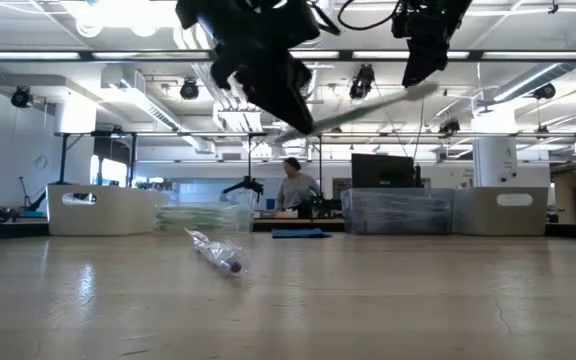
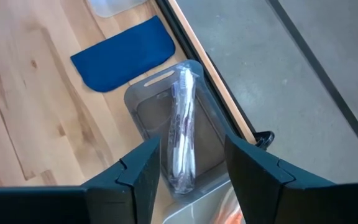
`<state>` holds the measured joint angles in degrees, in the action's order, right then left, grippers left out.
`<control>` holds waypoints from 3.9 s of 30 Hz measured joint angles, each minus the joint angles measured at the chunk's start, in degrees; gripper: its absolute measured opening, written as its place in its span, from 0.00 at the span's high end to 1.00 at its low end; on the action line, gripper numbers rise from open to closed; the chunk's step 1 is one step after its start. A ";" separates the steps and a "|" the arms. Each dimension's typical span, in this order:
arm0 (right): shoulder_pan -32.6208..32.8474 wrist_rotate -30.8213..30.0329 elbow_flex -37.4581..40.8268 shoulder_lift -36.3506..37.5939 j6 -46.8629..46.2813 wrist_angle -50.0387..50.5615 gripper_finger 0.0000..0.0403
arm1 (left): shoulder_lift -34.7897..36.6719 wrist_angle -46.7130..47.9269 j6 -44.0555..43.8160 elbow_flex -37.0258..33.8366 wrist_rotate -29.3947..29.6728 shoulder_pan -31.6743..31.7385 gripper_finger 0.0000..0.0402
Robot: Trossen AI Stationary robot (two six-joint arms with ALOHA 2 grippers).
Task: Pick & Place Toothbrushes
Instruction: Put the green toothbrush into the transparent bin, then adjust the transparent bin on the table
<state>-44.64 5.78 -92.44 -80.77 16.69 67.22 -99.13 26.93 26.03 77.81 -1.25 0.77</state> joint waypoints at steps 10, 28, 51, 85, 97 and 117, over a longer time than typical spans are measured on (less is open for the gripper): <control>0.00 0.03 0.00 0.00 -4.50 -0.09 0.58 | 13.27 0.75 -5.19 -3.33 3.69 15.83 0.95; -0.04 0.07 0.00 0.00 -12.00 -0.68 0.58 | 18.18 16.05 -10.33 -4.93 4.03 42.41 0.95; 0.00 0.07 0.22 0.00 -12.24 -5.40 0.70 | 15.28 8.61 -4.17 -15.90 3.66 46.38 0.95; -0.02 0.07 0.63 0.00 -11.57 -4.98 0.68 | 3.77 8.23 -1.72 -15.55 2.24 48.66 0.90; -0.02 0.07 0.63 0.00 -11.57 -4.98 0.60 | 7.02 14.41 -0.09 -9.66 2.28 48.66 0.62; 0.00 0.07 0.63 0.00 -12.16 -4.85 0.58 | 7.58 37.01 4.07 -2.69 -9.45 40.56 0.61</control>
<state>-44.64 5.85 -91.81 -80.77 4.54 62.37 -91.55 63.94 30.10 75.11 -10.69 41.33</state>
